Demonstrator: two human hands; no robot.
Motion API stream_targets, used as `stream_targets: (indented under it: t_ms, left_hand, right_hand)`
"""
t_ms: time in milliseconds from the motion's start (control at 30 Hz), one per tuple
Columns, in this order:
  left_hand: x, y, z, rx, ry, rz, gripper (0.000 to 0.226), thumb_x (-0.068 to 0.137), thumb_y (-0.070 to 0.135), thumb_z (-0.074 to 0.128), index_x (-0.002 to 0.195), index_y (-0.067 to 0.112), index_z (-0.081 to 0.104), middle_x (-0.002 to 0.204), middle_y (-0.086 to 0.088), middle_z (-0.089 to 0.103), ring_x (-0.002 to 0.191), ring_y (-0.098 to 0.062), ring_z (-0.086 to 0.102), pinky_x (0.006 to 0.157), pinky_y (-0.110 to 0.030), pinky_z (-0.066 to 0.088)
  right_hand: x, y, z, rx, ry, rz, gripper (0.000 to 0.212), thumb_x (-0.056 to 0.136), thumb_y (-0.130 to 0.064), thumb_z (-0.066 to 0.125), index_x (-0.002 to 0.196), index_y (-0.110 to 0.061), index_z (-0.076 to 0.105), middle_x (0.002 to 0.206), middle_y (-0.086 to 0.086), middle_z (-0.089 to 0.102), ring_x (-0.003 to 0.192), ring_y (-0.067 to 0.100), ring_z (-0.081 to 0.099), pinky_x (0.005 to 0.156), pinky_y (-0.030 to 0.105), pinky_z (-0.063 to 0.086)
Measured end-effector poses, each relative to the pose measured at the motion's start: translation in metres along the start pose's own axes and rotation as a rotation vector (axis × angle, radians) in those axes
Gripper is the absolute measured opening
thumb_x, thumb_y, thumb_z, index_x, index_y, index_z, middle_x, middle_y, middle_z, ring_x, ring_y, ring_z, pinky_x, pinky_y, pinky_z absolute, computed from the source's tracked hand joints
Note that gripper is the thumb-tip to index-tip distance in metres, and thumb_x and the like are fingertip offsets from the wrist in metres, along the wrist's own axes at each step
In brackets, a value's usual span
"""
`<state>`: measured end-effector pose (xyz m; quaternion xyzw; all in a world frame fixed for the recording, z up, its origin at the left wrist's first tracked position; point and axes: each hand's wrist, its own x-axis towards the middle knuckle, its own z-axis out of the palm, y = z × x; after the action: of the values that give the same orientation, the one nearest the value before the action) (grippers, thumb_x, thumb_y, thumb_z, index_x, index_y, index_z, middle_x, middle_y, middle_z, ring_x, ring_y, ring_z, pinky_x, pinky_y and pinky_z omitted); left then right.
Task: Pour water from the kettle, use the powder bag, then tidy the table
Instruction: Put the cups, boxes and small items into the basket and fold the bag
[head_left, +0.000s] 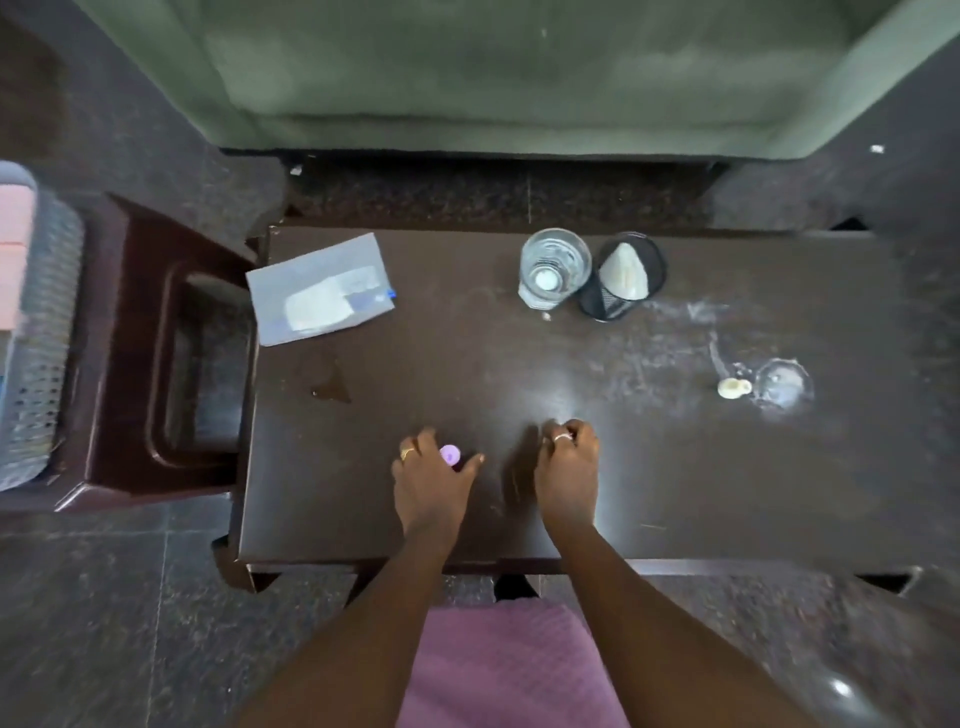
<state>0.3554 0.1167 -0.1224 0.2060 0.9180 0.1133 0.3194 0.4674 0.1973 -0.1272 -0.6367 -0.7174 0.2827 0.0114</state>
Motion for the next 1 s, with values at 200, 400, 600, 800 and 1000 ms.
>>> stream_targets:
  t_ms: [200,400,600,800,1000]
  left_hand:
    - [0.003,0.001,0.014,-0.067,0.099,0.13,0.018,0.091,0.006,0.048,0.105,-0.002,0.057,0.107,-0.023,0.058,0.102,-0.037,0.051,0.087,-0.038,0.038]
    - [-0.003,0.035,0.034,-0.115,0.134,0.272,0.015,0.091,0.005,0.047,0.089,0.001,0.062,0.094,-0.018,0.061,0.09,-0.032,0.053,0.078,-0.035,0.039]
    - [-0.016,0.077,0.052,-0.155,0.043,0.284,0.02,0.094,0.022,0.049,0.1,0.004,0.056,0.091,-0.017,0.063,0.086,-0.033,0.057,0.069,-0.034,0.04]
    - [-0.018,0.09,0.056,-0.16,0.007,0.299,0.022,0.095,0.024,0.049,0.097,0.002,0.05,0.083,-0.021,0.064,0.075,-0.037,0.059,0.062,-0.038,0.044]
    - [-0.005,0.075,0.044,-0.218,0.034,0.253,0.02,0.094,0.023,0.05,0.1,0.004,0.053,0.087,-0.018,0.064,0.079,-0.035,0.06,0.067,-0.04,0.047]
  right_hand:
    - [0.031,0.047,-0.035,0.043,0.126,0.066,0.019,0.091,-0.005,0.051,0.097,0.009,0.063,0.114,0.024,0.055,0.104,0.039,0.051,0.088,0.042,0.045]
    - [0.078,0.1,-0.081,-0.166,0.168,0.017,0.025,0.092,-0.004,0.046,0.108,0.01,0.059,0.128,0.024,0.046,0.112,0.04,0.044,0.09,0.044,0.044]
    - [0.123,0.123,-0.113,-0.228,0.169,0.135,0.041,0.092,0.006,0.04,0.129,-0.008,0.048,0.15,0.022,0.02,0.134,0.043,0.022,0.108,0.051,0.03]
    - [0.129,0.135,-0.104,-0.264,-0.004,0.185,0.034,0.089,0.012,0.038,0.118,0.005,0.055,0.132,0.025,0.039,0.116,0.042,0.046,0.098,0.044,0.041]
    - [0.084,0.103,-0.058,-0.127,-0.029,-0.04,0.03,0.094,-0.007,0.043,0.121,-0.007,0.055,0.126,0.017,0.049,0.107,0.036,0.054,0.085,0.041,0.047]
